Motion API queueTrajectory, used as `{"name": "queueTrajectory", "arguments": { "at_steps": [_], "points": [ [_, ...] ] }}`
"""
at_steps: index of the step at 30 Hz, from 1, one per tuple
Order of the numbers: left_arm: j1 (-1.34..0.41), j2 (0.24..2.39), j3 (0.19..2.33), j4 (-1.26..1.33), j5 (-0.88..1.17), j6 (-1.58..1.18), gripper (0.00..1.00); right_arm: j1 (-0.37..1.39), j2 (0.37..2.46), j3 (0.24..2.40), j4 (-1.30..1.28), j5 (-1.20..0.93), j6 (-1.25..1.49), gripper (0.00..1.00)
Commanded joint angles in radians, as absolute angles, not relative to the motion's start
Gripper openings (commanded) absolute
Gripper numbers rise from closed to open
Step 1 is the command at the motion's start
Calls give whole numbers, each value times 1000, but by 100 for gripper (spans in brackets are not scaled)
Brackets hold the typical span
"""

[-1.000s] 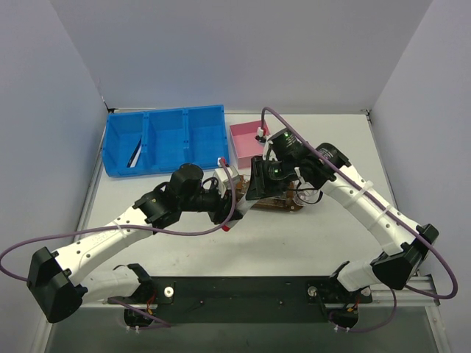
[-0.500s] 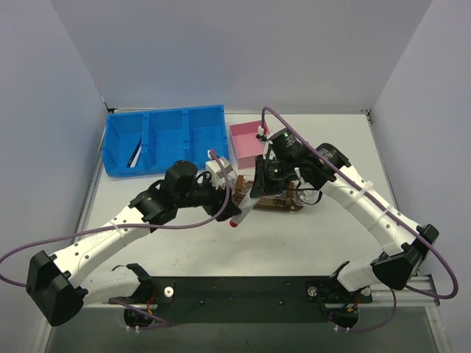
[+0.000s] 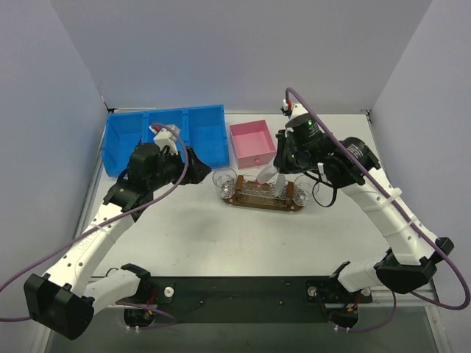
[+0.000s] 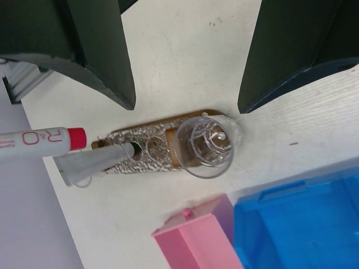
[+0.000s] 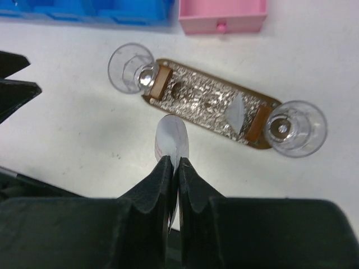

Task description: Prepare toiletry sets of a toothbrush and toothpaste on the tray

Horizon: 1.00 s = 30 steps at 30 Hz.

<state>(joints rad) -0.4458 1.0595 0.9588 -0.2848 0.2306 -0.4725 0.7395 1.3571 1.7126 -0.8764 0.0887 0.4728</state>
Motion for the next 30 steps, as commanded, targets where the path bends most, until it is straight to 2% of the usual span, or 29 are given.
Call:
{"name": "queueTrajectory", "arguments": {
  "at_steps": [1,10,30],
  "points": [
    [-382,1057,1029,-333,161,-540,84,739,1445,1810,-877,283,379,0],
    [-345,1032,1086,-483,60,-460,84,742,1549,1841,-870,337,313,0],
    [-336,1066,1083,-436,101,-457,84,744,1546,1661,-775,318,347,0]
  ]
}}
